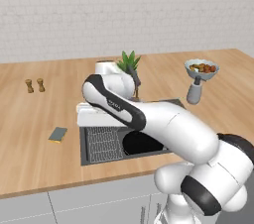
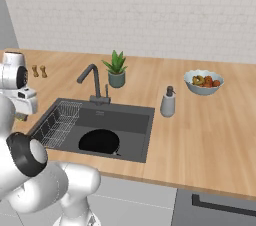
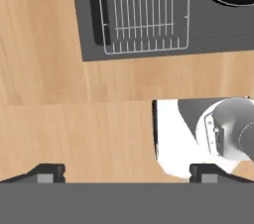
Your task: Pick the pan and sponge and place them into the sink. Then turn on the water.
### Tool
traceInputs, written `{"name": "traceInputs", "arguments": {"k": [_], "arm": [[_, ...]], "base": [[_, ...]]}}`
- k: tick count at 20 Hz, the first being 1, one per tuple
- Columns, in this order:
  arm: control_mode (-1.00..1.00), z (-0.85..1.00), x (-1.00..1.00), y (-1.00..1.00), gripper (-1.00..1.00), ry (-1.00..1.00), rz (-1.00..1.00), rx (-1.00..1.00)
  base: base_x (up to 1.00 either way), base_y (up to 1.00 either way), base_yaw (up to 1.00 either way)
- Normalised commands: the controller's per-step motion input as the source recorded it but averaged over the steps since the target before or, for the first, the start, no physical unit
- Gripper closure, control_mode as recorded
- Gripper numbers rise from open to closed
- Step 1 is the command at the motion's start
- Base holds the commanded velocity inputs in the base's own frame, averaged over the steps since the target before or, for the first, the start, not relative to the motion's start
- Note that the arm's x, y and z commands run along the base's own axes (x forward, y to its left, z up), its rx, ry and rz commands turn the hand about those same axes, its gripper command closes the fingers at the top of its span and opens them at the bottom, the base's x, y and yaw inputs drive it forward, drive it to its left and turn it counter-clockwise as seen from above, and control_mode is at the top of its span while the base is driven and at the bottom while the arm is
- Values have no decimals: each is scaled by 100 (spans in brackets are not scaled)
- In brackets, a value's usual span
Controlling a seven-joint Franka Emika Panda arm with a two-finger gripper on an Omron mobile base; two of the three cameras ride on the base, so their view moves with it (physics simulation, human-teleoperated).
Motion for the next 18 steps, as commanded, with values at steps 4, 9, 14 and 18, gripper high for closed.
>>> {"name": "traceInputs", "arguments": {"k": [4,9,14,18], "arm": [[-100,0,42,92,-100,12,-19,0],[-100,-11,44,75,-100,6,-18,0],[-100,-24,46,24,-100,0,-17,-3],[-100,-16,19,0,-100,0,-10,-11]], "base": [[0,0,0],[0,0,0],[0,0,0],[0,0,0]]}}
